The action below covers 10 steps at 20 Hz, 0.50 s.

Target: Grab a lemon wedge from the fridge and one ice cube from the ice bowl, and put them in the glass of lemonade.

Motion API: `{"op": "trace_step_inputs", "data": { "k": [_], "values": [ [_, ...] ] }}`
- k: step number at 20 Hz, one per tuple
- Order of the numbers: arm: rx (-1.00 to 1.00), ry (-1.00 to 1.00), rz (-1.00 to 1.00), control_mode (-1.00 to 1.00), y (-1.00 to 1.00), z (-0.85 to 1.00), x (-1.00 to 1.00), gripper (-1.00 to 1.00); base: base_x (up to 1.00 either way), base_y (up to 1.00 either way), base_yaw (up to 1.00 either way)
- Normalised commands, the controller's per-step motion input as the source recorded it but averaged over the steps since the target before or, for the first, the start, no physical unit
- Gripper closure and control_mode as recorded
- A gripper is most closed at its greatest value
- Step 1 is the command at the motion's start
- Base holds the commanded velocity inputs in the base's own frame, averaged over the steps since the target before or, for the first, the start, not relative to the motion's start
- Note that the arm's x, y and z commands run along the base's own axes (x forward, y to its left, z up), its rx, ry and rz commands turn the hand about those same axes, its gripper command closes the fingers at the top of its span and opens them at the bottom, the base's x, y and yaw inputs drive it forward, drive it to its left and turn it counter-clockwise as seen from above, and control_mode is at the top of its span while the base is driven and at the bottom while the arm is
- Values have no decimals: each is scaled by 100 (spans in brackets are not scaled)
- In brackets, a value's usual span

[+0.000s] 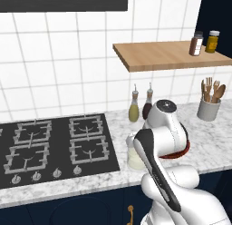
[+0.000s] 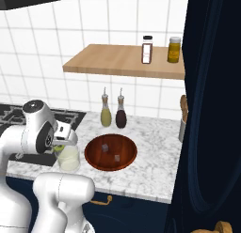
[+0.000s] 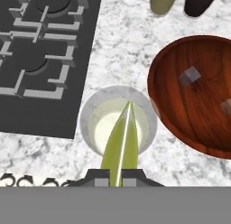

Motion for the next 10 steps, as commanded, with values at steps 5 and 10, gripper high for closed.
{"op": "trace_step_inputs", "data": {
  "k": [5,10],
  "values": [
    [0,-10,0,-100,4,-42,7,100,0,0,0],
    [0,-9,0,-100,0,-31,22,100,0,0,0]
  ]
}}
